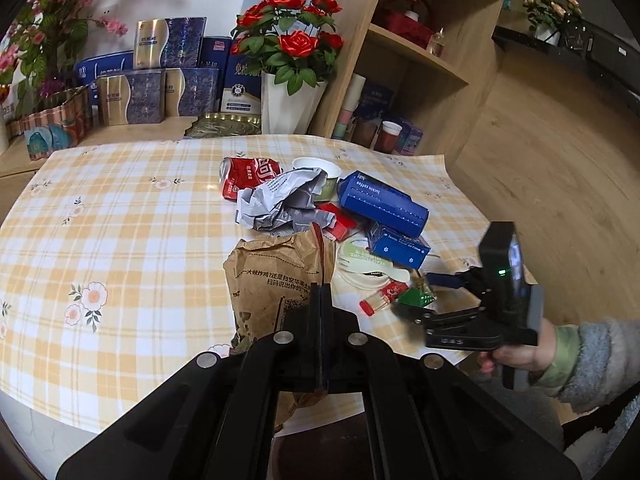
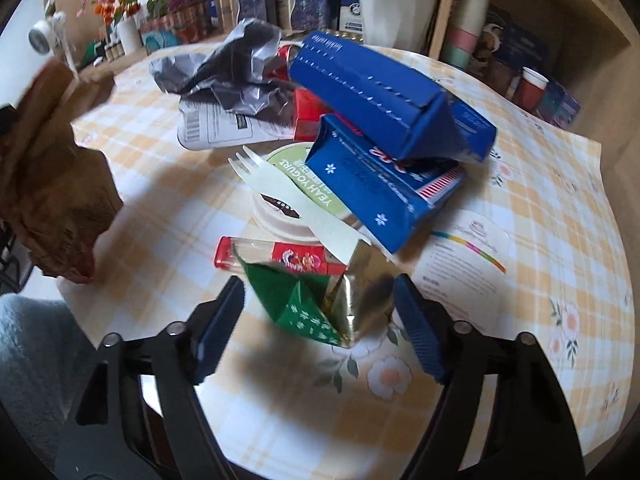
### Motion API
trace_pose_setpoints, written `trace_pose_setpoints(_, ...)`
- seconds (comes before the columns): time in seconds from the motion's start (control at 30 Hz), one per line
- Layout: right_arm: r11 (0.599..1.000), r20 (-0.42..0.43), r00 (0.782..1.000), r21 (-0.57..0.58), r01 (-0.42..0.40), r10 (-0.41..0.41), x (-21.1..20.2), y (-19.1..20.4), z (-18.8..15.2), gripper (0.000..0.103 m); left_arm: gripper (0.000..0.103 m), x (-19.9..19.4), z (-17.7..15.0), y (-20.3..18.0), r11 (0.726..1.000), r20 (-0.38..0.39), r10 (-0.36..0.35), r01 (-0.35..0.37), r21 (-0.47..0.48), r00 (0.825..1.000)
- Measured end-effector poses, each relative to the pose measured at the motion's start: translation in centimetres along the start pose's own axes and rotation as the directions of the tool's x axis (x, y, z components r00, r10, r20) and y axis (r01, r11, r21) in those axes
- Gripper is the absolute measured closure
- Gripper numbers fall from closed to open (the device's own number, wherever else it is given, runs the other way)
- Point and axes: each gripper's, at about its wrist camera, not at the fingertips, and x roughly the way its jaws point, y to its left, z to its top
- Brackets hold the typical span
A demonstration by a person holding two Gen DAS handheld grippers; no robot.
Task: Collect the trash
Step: 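Lift the brown paper bag with the left tool while the right tool grasps the green wrapper, then lower both held items over the brown bin and release them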
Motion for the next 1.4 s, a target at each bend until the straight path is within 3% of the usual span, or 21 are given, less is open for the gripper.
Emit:
trace_pose_setpoints(0.17, 0.998, 0.049, 0.998, 0.041, -0.040, 0.038, -1.9, -0.2, -0.3, 0.041, 0.102, -0.6, 0.1, -0.4, 1.000, 0.008, -0.011, 0.011, 0.003, 1.000)
trace_pose_setpoints(0.8, 0.987, 0.207, 0.974, 0.109, -0.120, 0.096, -12.1, 1.6, -4.0, 0.042, 0.102, -4.9, -3.3, -5.6, 0.993, 0.002, -0.084, 0.084, 0.078, 0.996)
trace_pose_setpoints(1.07, 0.984, 0.259, 0.960, 0.109, -0.139, 0.106, -16.0, 3.2, -6.1, 0.042, 0.102, -5.9, -7.0, -7.7, 0.986, -0.067, -0.115, 0.122, 0.112, 0.991)
trace_pose_setpoints(1.4, 0.987, 0.265, 0.959, 0.103, -0.127, 0.096, -17.1, 3.6, -7.4, 0.042, 0.102, -3.2, -11.7, -9.0, 0.978, -0.209, -0.115, 0.148, 0.146, 0.971)
